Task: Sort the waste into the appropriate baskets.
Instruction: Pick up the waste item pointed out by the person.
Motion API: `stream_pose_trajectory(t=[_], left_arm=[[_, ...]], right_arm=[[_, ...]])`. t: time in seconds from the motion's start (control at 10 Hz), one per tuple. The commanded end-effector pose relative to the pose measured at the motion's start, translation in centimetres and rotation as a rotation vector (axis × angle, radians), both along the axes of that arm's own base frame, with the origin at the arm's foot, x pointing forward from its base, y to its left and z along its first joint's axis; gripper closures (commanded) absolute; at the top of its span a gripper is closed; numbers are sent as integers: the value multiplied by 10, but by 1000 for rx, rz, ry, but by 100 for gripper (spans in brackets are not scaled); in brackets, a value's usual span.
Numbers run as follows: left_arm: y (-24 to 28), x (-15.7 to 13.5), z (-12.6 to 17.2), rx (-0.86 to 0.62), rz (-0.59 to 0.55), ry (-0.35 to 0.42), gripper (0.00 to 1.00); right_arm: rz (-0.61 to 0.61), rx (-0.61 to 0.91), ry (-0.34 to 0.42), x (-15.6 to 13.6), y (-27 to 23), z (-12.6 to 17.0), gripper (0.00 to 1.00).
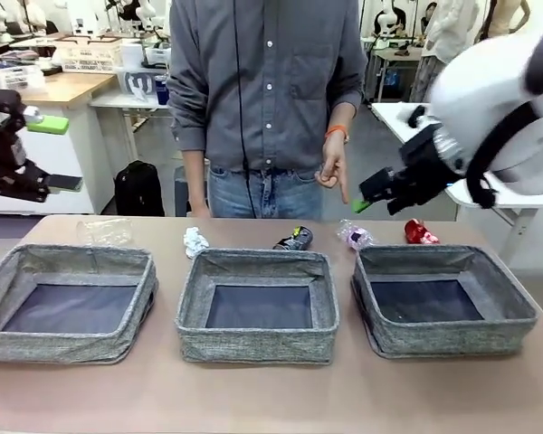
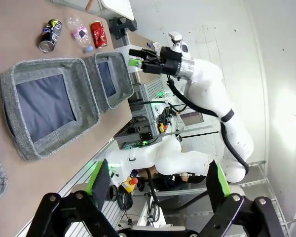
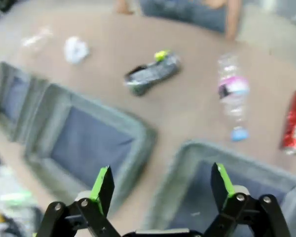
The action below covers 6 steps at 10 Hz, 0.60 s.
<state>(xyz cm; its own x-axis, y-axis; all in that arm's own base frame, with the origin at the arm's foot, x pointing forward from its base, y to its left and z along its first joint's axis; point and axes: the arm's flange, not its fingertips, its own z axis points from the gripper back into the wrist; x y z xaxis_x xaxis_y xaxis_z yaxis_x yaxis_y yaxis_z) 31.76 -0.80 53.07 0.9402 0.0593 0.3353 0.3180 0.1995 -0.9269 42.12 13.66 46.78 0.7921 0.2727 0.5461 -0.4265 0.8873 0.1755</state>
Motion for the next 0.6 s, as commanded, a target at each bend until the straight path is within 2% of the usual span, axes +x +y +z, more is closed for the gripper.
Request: stream_pose_trajectory(t=[0.0, 0.2, 0.3, 0.4, 0.5], left_arm=[[0, 2, 2, -18, -8, -27, 0], [0, 2, 2, -18, -8, -27, 0], [0, 2, 2, -18, -8, -27, 0], [0, 2, 2, -18, -8, -27, 0], [0, 2, 2, -18, -8, -27, 0]], right_arm=[[-16, 153, 75, -12, 1, 10, 0], [-16, 153, 75, -12, 1, 10, 0], [-2, 42, 30, -1, 1, 1, 0], [-92, -134, 94, -3, 10, -5, 0], [-105, -192, 131, 12, 17, -15, 0]])
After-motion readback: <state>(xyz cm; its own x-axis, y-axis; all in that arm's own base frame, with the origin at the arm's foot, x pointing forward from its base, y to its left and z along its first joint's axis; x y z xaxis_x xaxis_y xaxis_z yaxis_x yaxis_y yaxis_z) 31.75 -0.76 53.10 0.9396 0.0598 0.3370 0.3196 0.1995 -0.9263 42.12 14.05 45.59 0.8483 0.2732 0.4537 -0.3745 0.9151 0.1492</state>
